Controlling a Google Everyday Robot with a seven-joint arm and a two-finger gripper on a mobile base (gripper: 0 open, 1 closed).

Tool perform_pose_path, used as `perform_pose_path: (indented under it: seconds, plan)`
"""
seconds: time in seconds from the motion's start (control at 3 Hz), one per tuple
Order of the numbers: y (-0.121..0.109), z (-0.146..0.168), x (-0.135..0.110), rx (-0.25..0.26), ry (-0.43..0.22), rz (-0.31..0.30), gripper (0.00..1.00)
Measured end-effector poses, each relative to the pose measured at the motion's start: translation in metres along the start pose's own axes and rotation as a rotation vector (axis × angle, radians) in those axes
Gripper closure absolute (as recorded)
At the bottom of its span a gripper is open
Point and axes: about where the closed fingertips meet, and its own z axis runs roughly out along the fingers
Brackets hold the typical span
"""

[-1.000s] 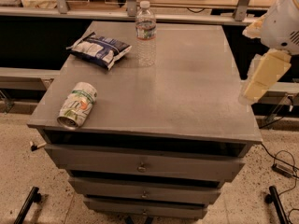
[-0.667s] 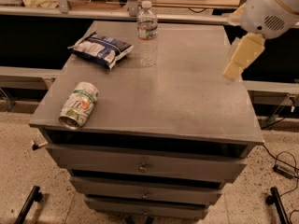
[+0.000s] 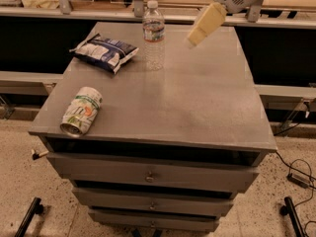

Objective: Knock water bottle over

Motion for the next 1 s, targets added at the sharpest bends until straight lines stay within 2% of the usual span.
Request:
perform_pose_path:
  seconds: [0.33,0.67,1.0]
  plan:
    - [-0.014,0.037,-0.036,0.000,-0.159,0.042,0.00]
    - [-0.014,0.037,-0.036,0.000,-0.159,0.042,0.00]
    - [-0.016,0.050,-0.038,0.000,-0.245,0.074,0.00]
